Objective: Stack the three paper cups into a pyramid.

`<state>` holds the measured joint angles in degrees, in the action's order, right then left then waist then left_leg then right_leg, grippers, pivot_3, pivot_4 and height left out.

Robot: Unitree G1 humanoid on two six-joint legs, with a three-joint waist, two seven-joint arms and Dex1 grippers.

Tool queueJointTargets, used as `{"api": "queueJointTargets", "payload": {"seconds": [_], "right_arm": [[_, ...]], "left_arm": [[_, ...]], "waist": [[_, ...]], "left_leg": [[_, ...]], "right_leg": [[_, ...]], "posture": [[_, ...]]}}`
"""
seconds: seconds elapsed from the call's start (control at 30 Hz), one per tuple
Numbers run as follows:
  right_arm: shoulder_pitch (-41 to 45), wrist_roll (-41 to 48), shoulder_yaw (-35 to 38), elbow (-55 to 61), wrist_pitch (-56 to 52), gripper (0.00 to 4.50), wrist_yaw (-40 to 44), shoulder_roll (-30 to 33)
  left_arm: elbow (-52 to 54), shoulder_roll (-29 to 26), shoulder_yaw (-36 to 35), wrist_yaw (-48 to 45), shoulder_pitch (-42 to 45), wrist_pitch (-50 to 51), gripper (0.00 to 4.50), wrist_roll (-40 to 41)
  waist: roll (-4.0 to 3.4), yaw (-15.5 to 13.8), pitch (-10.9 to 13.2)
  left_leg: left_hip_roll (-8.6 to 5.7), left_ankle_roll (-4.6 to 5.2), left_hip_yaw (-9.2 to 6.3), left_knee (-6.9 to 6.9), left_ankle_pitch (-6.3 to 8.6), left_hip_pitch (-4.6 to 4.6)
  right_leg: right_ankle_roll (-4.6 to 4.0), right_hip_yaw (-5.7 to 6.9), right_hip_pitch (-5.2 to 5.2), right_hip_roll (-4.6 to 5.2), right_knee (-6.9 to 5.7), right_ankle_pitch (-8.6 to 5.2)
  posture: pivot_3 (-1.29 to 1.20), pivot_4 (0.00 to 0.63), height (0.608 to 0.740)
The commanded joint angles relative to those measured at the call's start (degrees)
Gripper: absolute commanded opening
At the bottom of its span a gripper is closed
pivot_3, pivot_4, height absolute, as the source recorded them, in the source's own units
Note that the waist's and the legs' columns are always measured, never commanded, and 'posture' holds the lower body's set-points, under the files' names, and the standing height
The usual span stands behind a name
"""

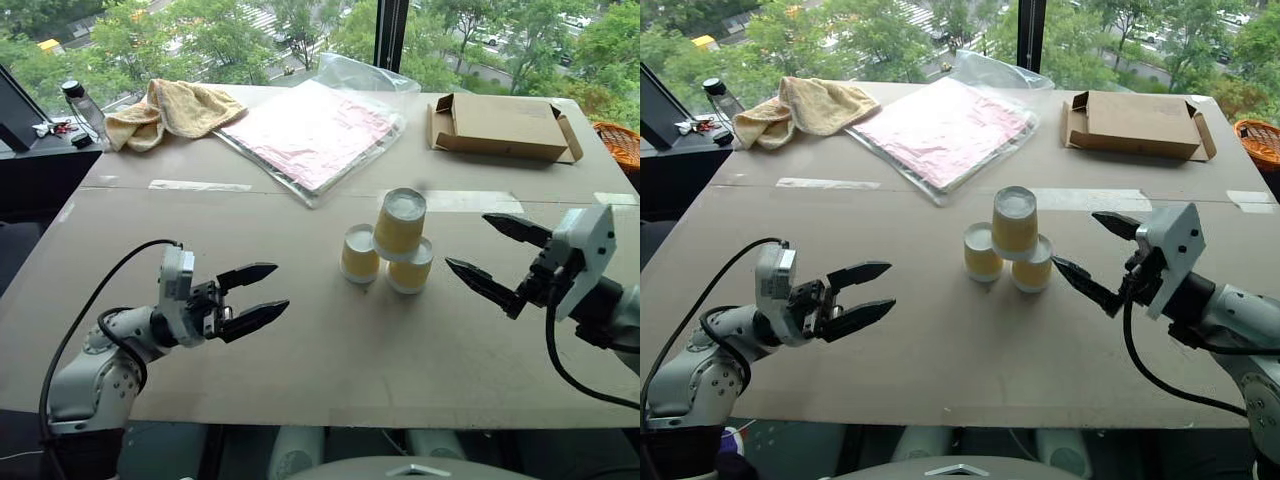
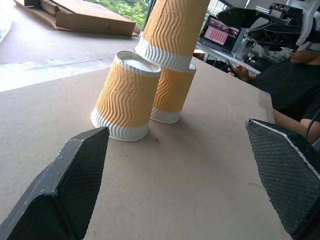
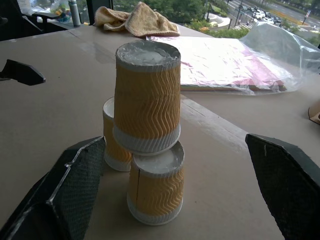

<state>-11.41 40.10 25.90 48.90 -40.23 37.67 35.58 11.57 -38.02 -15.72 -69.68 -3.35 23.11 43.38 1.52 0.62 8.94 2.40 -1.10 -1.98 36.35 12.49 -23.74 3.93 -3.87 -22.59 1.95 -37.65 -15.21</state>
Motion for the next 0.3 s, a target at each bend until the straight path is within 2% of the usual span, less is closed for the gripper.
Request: {"api": "queueJointTargets", "payload": {"seconds": [0.03,0.2,0.3], "right_arm": [[-13.06,-5.12,5.71,-0.71,11.14,4.42,7.46,-2.23],[-25.7,-9.9,8.07,-6.0,21.88,4.42,12.87,-5.21],[-29.12,-12.89,7.27,-10.36,27.04,4.42,14.63,-6.03]], "left_arm": [[-2.32,-1.53,-1.93,-0.36,-1.7,-3.12,4.5,-2.91],[-5.77,-3.21,-2.81,-1.89,-4.68,-6.34,4.5,-5.89],[-6.68,-4.18,-2.16,-1.73,-5.34,-7.11,4.5,-7.98]], "waist": [[-0.04,0.22,-0.01],[0.05,0.73,-0.09],[0.13,0.47,-0.15]], "left_leg": [[0.0,0.0,0.01,0.0,0.0,0.03],[0.09,0.0,0.14,0.01,0.0,0.13],[0.1,-0.01,0.14,0.03,0.0,0.25]], "right_leg": [[0.0,0.0,0.02,0.0,0.0,0.0],[-0.1,-0.1,0.02,-0.04,0.0,-0.17],[-0.01,-0.1,0.13,-0.01,0.01,-0.25]], "posture": [[0.0,0.15,0.74],[0.0,0.15,0.74],[0.0,0.15,0.74]]}}
